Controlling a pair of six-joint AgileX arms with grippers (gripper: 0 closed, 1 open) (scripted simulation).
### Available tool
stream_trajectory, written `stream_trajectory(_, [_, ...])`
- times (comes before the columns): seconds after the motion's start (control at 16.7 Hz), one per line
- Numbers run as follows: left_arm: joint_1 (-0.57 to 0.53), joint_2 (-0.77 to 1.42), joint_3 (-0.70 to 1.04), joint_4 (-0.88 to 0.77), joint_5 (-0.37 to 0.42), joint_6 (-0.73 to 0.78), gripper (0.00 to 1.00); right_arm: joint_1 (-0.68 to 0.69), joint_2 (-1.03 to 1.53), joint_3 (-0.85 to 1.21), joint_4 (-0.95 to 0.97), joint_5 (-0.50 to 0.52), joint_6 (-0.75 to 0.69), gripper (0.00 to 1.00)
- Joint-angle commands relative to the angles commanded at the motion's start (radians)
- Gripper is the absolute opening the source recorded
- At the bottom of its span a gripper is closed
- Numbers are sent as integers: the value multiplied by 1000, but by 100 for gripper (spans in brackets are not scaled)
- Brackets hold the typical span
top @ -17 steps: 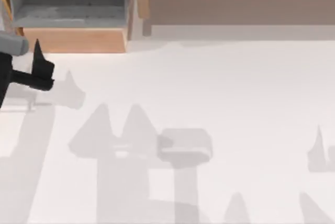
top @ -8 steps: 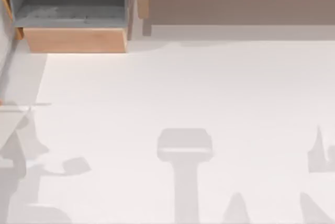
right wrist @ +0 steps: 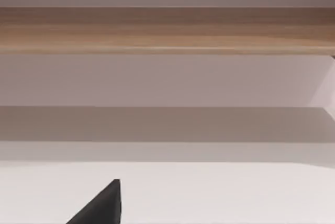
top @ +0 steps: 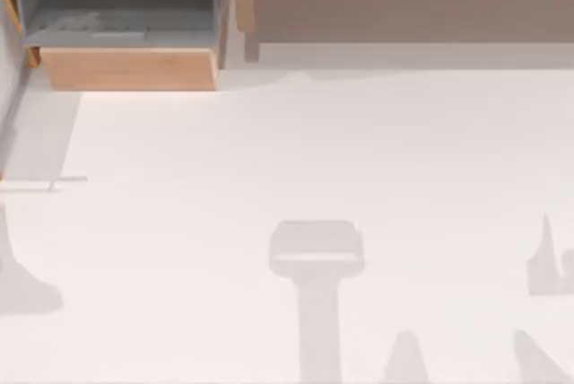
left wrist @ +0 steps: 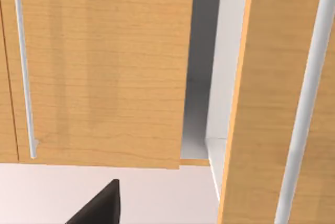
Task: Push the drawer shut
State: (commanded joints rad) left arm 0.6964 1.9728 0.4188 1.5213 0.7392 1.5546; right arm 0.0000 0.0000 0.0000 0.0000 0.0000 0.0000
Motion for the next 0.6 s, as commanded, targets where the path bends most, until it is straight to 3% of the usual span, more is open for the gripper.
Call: stream_trajectory(0.6, [-2, 28, 47, 1, -2, 36, 100, 0, 0, 0, 0, 0, 0, 100])
